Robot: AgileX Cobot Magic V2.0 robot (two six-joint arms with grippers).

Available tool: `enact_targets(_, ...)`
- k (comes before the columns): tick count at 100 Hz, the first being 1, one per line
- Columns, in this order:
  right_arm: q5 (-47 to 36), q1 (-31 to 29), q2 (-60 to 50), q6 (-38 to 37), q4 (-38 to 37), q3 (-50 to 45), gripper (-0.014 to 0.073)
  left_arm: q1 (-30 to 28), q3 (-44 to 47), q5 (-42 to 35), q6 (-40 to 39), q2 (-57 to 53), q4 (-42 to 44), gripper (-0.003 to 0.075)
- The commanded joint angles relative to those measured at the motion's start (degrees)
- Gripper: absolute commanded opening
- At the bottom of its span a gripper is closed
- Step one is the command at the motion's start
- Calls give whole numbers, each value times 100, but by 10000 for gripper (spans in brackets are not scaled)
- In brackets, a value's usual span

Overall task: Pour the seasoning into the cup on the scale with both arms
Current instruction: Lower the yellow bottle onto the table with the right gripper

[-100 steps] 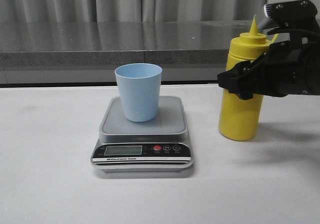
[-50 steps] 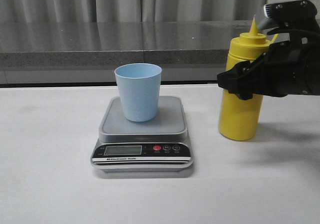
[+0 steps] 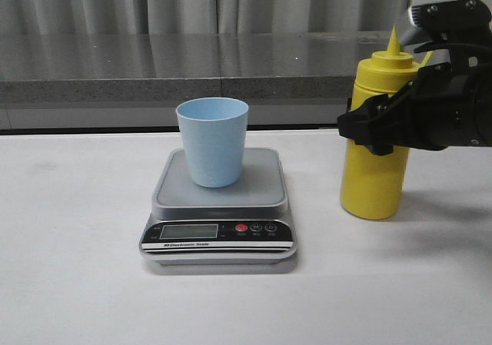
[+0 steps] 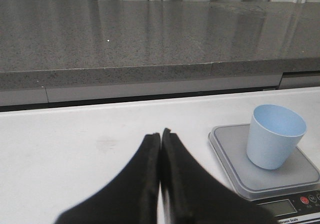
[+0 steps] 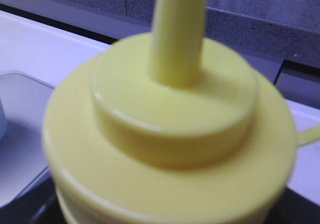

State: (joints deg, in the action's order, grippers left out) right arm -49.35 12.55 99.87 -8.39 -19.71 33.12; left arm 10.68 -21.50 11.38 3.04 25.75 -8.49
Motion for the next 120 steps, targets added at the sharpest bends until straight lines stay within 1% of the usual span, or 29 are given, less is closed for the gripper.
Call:
enact_targets(1,-469,-10,-274,40,110,48,505,-22,-176,-482,-43,32,-36,-20)
enact_targets(39,-486,4,-274,40,110,-2,619,-22,-176,-482,-43,32,-36,-20)
enact_targets(120,-403,103,-274,-69,189,-20,619,-22,-176,-482,-43,32,-36,-20)
